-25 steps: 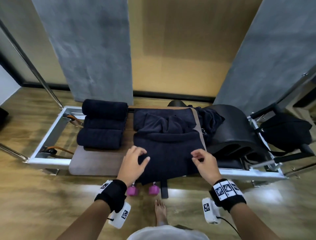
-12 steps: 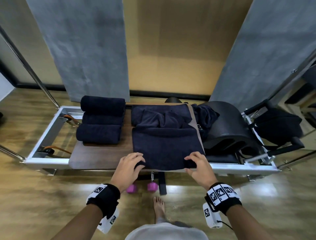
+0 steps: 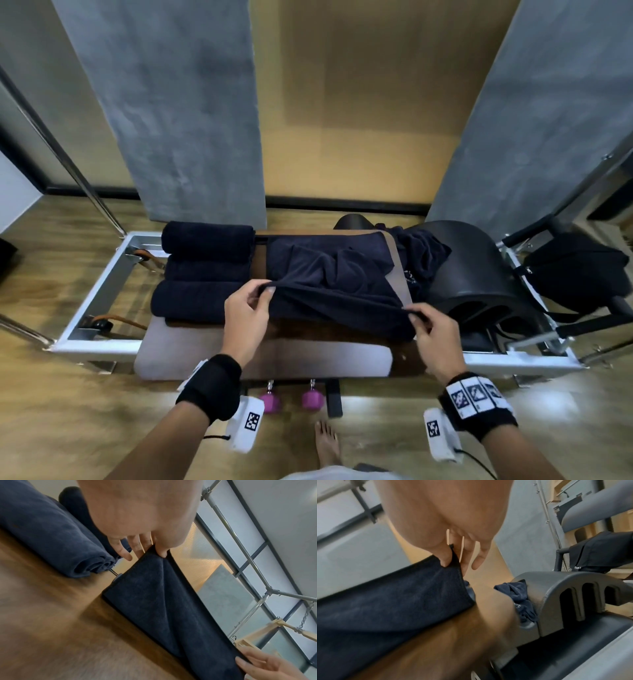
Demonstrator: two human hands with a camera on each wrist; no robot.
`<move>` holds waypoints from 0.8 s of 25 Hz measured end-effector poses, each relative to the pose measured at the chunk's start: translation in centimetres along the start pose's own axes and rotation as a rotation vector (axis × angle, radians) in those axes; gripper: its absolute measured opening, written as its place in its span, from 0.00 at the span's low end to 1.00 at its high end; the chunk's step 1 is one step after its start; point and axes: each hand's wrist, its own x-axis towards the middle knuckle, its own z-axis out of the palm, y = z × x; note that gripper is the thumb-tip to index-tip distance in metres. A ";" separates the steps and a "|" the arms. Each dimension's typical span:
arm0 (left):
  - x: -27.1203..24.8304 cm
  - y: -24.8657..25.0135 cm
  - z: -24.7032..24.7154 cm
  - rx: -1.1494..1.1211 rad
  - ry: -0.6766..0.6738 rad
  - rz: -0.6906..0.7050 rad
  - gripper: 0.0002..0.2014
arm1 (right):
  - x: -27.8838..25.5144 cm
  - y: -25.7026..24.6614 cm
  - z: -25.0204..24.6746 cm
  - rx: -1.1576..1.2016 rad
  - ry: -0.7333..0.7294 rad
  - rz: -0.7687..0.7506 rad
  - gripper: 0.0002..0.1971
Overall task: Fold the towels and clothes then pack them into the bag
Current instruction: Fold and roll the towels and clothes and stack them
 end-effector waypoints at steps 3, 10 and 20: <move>3.3 0.6 1.7 -0.010 0.081 -0.031 0.05 | 6.0 -1.5 -1.3 0.217 0.094 0.045 0.09; 11.5 1.0 7.1 0.076 0.236 -0.121 0.07 | 20.5 -1.9 0.6 0.268 0.148 0.164 0.03; 17.1 -4.2 12.8 0.387 0.207 -0.453 0.12 | 27.7 3.0 7.9 -0.014 -0.075 0.305 0.04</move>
